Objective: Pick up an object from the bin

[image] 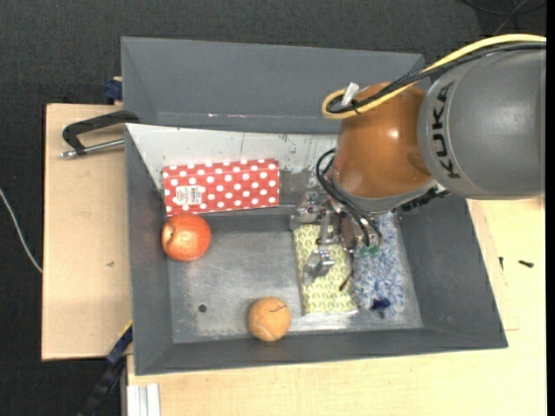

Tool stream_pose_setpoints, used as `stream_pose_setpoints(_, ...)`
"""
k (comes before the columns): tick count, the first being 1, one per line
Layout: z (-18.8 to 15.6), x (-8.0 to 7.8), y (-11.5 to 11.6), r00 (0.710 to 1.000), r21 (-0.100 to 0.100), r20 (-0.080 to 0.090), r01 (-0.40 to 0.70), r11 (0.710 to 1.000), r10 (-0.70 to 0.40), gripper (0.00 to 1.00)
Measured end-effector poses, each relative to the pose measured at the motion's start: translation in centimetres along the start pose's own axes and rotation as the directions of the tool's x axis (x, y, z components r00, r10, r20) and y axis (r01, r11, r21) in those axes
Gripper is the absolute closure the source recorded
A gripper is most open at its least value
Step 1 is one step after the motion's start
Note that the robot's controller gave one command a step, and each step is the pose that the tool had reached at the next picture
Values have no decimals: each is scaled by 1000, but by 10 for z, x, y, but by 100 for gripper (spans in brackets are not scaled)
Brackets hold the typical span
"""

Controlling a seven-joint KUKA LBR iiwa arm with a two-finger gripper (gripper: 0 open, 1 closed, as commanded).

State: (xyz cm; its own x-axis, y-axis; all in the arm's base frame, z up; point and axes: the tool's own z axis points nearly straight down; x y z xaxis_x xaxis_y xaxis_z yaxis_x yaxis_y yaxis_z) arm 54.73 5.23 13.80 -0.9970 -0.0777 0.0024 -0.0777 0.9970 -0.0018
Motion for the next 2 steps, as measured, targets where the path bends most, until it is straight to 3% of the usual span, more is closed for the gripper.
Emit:
stream_pose_setpoints(1,16,1,-9,986,-1,4,165,986,-165,0)
stream_pose_setpoints(2,60,-13,-32,909,-1,22,417,909,-417,100)
